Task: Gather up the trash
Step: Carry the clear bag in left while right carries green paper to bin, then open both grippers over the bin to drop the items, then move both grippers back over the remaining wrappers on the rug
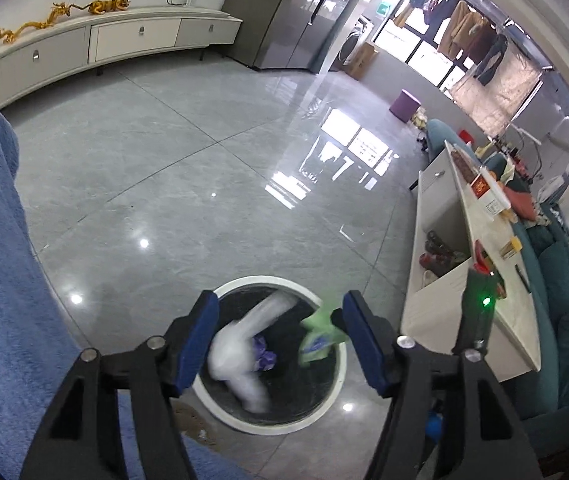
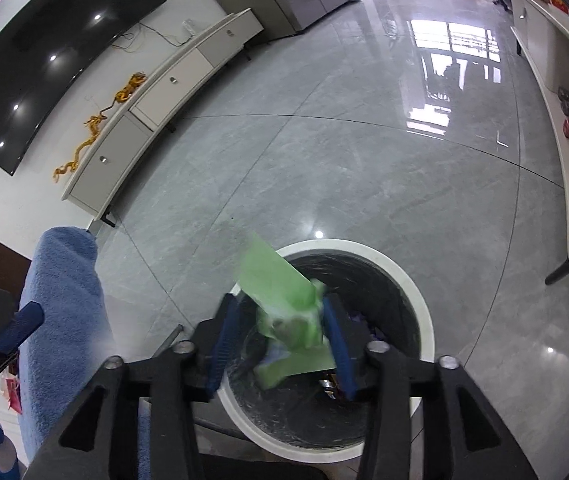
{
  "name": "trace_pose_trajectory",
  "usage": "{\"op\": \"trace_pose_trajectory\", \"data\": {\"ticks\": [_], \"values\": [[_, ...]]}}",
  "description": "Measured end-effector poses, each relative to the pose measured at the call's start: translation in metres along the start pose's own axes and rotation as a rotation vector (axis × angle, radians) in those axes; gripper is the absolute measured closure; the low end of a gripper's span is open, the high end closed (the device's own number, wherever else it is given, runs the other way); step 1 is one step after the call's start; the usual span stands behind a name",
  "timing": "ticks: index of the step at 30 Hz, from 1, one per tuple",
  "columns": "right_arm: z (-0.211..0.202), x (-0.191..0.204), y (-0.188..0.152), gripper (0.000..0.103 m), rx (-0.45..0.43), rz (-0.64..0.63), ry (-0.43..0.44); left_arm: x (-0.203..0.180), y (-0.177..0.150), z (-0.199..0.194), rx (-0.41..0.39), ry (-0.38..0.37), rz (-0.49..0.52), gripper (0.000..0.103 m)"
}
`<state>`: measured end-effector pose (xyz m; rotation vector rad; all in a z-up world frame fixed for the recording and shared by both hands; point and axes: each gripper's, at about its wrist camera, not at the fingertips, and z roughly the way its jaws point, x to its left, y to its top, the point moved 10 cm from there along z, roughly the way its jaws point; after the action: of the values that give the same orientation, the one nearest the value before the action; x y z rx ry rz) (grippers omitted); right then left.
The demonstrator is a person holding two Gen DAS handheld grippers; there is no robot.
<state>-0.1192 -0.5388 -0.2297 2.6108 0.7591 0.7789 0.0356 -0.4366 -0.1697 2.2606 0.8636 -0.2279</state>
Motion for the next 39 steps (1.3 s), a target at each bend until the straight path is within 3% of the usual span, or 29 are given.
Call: {"op": "trace_pose_trajectory", "data": {"ticks": [9,27,39], "values": [[-0.007,-0.001,0.003,0.054,-0.02,0.02,-0.006,-0.012,-0.006,-0.008,-0.01,0.014,0.038,0.04],[-0.043,0.065,-0.002,0.054,-0.089,-0.16,0.028,0.016,-0.01,-0.111,-0.267,0.174,0.094,0.04],[-0.069,0.119,-0.012,0.051,-0.131,-0.319,0.046,0.067,-0.021,-0.183,-0.378,0.281,0.009,0.039]]}}
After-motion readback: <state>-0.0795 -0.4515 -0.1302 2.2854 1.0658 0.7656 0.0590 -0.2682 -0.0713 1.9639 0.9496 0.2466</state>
